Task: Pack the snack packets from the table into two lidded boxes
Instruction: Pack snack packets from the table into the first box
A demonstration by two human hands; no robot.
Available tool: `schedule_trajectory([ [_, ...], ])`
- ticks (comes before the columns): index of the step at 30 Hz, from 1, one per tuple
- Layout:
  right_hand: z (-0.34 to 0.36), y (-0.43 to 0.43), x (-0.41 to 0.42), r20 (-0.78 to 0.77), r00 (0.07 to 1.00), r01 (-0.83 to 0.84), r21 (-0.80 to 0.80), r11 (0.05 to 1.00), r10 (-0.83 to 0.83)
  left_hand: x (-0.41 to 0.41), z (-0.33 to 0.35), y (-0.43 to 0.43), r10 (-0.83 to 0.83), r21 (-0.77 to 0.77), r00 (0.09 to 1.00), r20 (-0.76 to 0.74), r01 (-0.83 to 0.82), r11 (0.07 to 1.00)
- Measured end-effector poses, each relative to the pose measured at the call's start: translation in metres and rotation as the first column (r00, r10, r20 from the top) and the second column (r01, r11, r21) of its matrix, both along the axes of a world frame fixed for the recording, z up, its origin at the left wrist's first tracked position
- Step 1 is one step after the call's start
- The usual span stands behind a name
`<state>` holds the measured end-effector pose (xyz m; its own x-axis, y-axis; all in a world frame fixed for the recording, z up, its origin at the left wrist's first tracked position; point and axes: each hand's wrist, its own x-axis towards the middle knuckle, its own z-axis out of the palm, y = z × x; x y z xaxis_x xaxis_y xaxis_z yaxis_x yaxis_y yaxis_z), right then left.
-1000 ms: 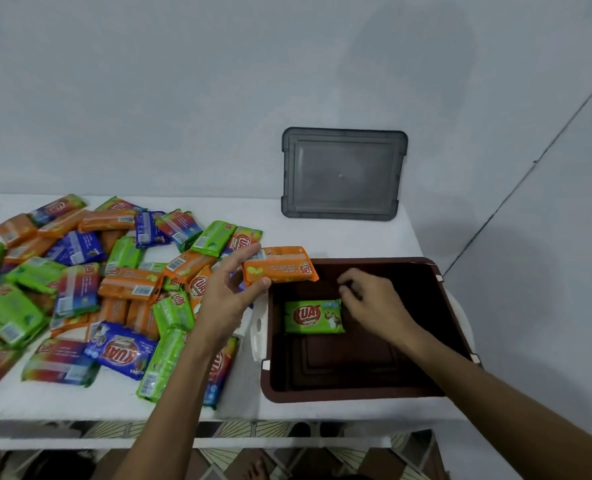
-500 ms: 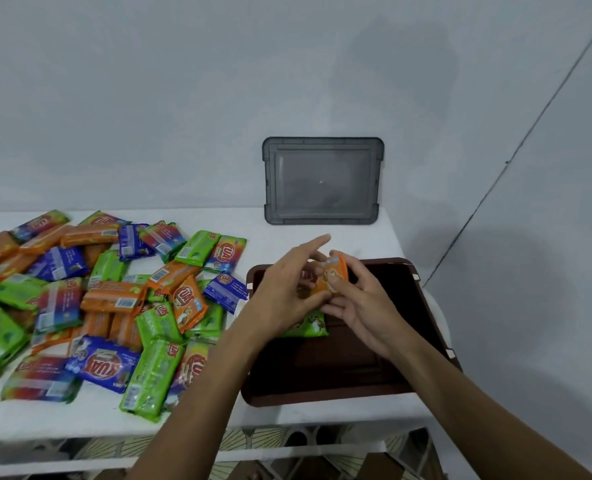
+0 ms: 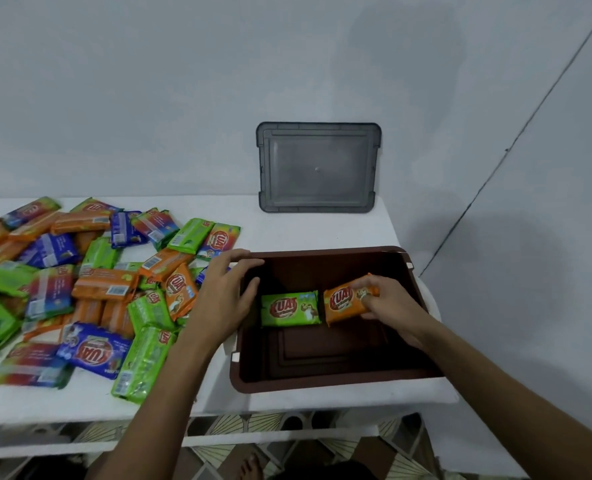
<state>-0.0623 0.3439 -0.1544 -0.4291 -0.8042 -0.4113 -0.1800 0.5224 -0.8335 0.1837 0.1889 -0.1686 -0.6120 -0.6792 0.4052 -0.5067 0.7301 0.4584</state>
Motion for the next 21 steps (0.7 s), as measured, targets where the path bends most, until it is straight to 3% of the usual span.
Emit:
schedule_trajectory([
  [1, -0.004, -0.003, -0.001, -0.01, 1.0, -0.009, 0.039, 0.999, 0.009, 0.0, 0.0, 0.0, 0.022, 0.01, 1.0, -0.017, -0.022, 1.0],
  [3, -0.009, -0.009, -0.003, -0.188, 0.971, -0.124, 0.126, 0.984, 0.146, 0.0, 0.001, 0.004, 0.098, 0.06, 0.993, -0.058, -0.095, 0.994],
  [6, -0.009, -0.011, -0.003, -0.442, 0.836, -0.224, 0.267, 0.937, 0.326, -0.002, 0.005, 0.009, 0.11, 0.1, 0.989, -0.099, -0.1, 0.99],
  [11, -0.007, -0.016, 0.006, -0.641, 0.587, -0.292, 0.403, 0.867, 0.495, -0.003, 0.004, 0.01, 0.112, 0.13, 0.989, -0.097, -0.099, 0.987],
  [14, -0.001, -0.021, 0.016, -0.723, 0.474, -0.263, 0.429, 0.864, 0.503, 0.003, 0.002, 0.01, 0.07, 0.166, 0.992, -0.103, -0.052, 0.985],
  [17, 0.013, -0.033, 0.035, -0.783, 0.478, -0.265, 0.304, 0.915, 0.398, 0.022, -0.001, 0.008, -0.005, 0.211, 0.994, -0.112, 0.028, 0.977],
  [19, 0.026, -0.047, 0.057, -0.781, 0.566, -0.313, 0.091, 0.945, 0.263, 0.045, -0.007, 0.003, -0.011, 0.213, 0.994, -0.108, 0.034, 0.977],
  [21, 0.035, -0.061, 0.087, -0.745, 0.651, -0.373, -0.153, 0.915, 0.141, 0.076, -0.016, -0.007, 0.025, 0.207, 0.997, -0.075, -0.009, 0.978],
])
